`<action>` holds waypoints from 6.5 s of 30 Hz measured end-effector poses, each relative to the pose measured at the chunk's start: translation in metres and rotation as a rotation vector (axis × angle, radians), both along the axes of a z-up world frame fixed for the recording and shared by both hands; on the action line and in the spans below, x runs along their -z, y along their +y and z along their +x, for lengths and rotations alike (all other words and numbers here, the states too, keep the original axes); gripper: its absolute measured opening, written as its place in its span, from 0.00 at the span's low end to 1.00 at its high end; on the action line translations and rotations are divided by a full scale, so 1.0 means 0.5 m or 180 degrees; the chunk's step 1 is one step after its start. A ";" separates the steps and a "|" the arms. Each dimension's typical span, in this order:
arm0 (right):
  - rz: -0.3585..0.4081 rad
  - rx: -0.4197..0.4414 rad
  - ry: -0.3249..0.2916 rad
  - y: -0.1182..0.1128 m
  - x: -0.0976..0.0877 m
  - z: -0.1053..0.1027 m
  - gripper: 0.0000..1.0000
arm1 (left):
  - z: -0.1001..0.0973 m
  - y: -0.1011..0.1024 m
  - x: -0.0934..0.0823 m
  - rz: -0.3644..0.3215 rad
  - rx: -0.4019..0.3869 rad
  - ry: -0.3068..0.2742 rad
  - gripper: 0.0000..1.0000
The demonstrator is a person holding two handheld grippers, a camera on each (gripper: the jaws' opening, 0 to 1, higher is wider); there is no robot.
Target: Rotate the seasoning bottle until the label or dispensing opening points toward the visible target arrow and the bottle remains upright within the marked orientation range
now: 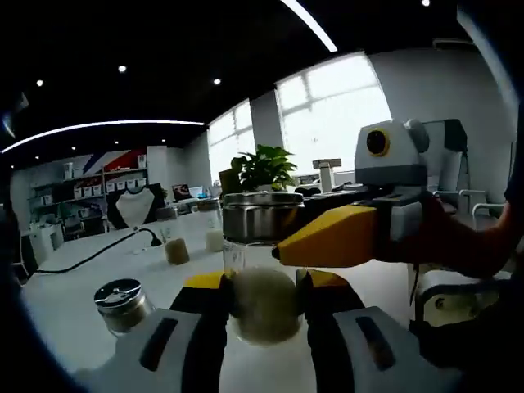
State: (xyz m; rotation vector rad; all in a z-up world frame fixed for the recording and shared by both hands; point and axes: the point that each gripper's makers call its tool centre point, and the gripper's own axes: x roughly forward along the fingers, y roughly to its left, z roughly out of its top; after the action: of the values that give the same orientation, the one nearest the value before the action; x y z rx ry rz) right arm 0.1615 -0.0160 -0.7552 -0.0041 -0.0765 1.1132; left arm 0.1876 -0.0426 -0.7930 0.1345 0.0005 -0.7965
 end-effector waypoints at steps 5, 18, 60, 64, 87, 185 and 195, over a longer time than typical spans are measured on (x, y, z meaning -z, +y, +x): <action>-0.0030 0.0270 0.0010 0.007 0.003 0.009 0.32 | 0.005 0.010 0.001 0.0182 -0.0298 -0.0105 0.37; -0.0091 0.0819 0.0040 0.015 0.025 0.025 0.32 | 0.005 0.021 0.022 0.0019 -0.0510 -0.0015 0.38; -0.0252 0.0454 -0.0096 0.025 0.011 0.005 0.32 | -0.026 0.014 -0.009 -0.0250 0.0348 0.0026 0.37; -0.0198 0.0138 -0.0095 0.026 0.008 -0.008 0.32 | -0.044 0.011 -0.013 -0.0333 0.0677 0.0037 0.37; -0.0116 0.0886 0.0135 0.028 0.017 0.031 0.34 | -0.002 0.023 -0.006 -0.0069 -0.0334 -0.0265 0.36; -0.0018 -0.0101 0.0351 0.024 0.039 0.067 0.31 | -0.054 0.040 0.052 0.0295 0.0125 -0.0076 0.55; -0.0150 -0.0064 0.0316 0.024 0.061 0.102 0.31 | -0.068 0.065 0.066 0.0183 0.0038 0.0122 0.64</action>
State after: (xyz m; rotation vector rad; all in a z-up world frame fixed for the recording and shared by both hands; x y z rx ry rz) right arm 0.2126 -0.0041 -0.7855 0.0098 0.0384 1.1334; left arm 0.1536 -0.0100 -0.8260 0.1736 0.0589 -0.8111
